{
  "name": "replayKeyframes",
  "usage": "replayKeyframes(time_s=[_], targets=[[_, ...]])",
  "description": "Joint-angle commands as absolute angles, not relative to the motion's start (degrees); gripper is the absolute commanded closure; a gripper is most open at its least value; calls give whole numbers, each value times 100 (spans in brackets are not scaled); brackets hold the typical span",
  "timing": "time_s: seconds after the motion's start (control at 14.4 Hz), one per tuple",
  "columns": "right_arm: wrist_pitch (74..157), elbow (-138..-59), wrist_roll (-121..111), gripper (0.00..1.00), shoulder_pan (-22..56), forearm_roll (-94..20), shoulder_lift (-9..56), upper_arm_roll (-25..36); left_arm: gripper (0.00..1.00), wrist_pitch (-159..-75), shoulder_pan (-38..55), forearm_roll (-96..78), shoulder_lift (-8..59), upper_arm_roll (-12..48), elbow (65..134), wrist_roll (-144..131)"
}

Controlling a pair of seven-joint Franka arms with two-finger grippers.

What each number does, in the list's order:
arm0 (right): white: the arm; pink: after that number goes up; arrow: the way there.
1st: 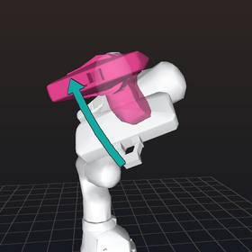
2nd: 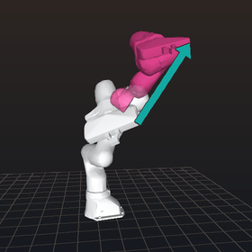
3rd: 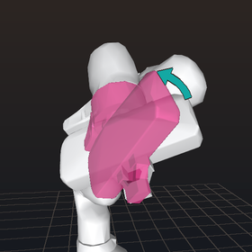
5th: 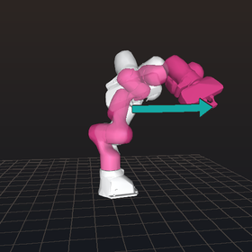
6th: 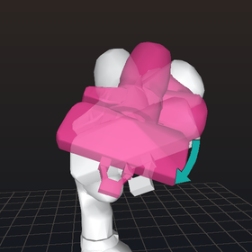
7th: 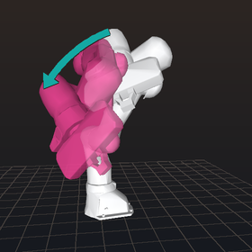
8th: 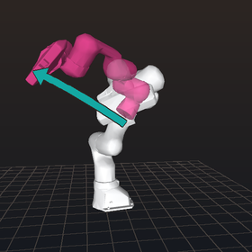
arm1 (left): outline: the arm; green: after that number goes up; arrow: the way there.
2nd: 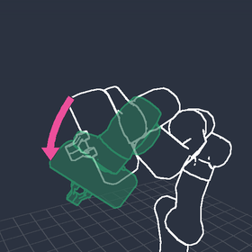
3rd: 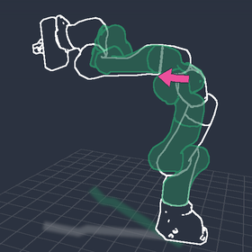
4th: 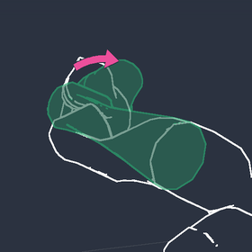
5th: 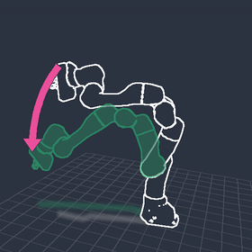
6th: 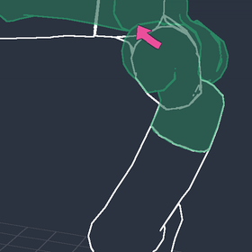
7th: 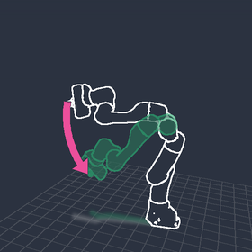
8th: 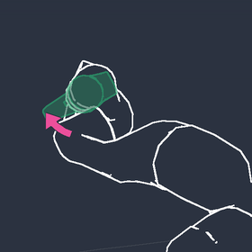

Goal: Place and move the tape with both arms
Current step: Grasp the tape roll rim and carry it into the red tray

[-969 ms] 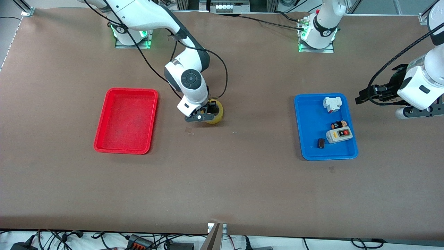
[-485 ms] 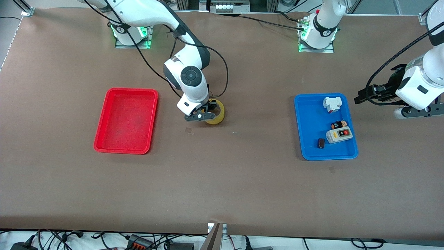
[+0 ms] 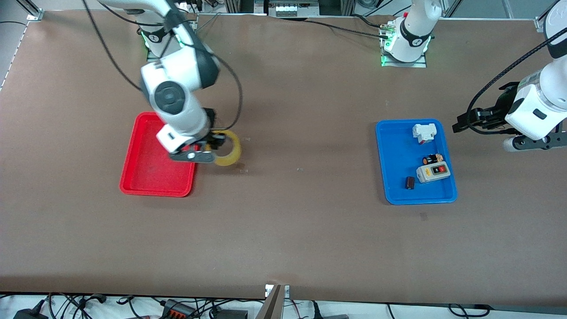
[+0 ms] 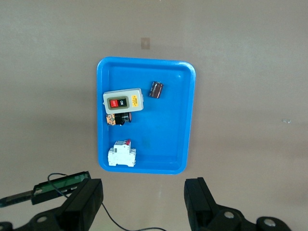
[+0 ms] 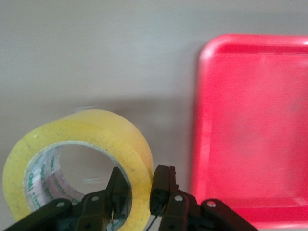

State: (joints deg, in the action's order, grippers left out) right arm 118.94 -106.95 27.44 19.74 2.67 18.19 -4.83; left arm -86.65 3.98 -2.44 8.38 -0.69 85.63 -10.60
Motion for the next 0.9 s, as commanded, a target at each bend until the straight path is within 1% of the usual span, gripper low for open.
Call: replayKeyframes(time_s=[0.0, 0.14, 0.28, 0.48, 0.62, 0.83], targets=[[12084, -11547, 2076, 94, 1321, 290, 1311, -571, 0, -8719, 431, -220, 694, -88, 8701, -949], [12382, -11977, 1523, 94, 864, 290, 1231, -571, 0, -8719, 422, -220, 694, -79, 8701, -949], [12550, -12242, 987, 94, 441, 290, 1248, -580, 0, -8719, 431, -220, 694, -79, 8701, -949], [13242, -12768, 116, 93, -130, 290, 1292, -580, 0, -8701, 431, -220, 694, -35, 8710, -949], [13639, -12928, -104, 93, -219, 290, 1371, -580, 0, -8692, 431, -220, 694, -35, 8710, -949], [13904, -12972, -307, 91, -325, 281, 1555, -580, 0, -8684, 431, -220, 694, -26, 8710, -949]])
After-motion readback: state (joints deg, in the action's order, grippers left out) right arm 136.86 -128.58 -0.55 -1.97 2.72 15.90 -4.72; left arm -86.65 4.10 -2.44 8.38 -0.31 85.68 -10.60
